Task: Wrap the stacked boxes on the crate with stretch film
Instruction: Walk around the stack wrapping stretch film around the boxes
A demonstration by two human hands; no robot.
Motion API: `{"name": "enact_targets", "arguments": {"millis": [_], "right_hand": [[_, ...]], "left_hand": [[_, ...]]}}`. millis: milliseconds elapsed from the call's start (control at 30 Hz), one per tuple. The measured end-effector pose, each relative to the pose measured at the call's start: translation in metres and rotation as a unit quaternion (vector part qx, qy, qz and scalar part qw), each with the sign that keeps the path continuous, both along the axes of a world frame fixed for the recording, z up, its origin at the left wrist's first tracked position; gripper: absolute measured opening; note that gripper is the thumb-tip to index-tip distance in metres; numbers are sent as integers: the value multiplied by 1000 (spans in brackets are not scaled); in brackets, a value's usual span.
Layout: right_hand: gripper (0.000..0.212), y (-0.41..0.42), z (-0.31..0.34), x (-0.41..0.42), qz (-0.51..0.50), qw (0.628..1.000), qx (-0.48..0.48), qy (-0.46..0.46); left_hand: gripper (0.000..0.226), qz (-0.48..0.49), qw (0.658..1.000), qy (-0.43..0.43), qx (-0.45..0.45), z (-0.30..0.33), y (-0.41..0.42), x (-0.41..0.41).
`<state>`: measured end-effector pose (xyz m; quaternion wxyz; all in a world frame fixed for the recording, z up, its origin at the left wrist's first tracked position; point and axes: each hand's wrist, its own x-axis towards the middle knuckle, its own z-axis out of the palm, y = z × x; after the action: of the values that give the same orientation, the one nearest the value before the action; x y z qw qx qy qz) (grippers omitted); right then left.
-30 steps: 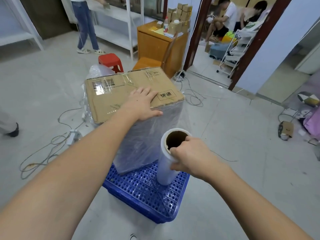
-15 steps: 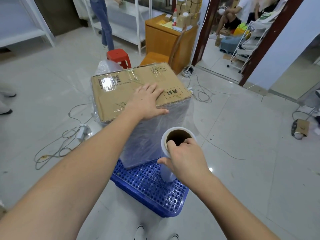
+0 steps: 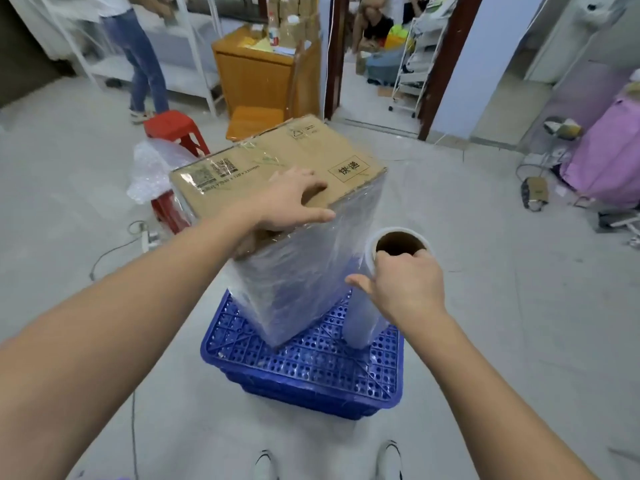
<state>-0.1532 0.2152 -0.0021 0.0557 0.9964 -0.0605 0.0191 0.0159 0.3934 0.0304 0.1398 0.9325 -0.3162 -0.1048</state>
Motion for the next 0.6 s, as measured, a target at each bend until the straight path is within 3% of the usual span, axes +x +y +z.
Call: {"name": "enact_targets", "arguments": {"millis": [133,333,467,600], "right_hand": [[53,-1,0,-3,-38,999,-4,-10],[38,10,4,-11,-96,994,38,22],[59,14,1,-9,-114,993,4,-4],[63,13,5,-4,-112,994,-2,4]], "left_hand": [[106,-148,982,-51,110,6,51,-19],[135,-221,965,-81,113,-8,96,-33],[152,-234,958,-93,137,-18,112,-30],[140,-224,963,-110,107,-25,112,-29]]}}
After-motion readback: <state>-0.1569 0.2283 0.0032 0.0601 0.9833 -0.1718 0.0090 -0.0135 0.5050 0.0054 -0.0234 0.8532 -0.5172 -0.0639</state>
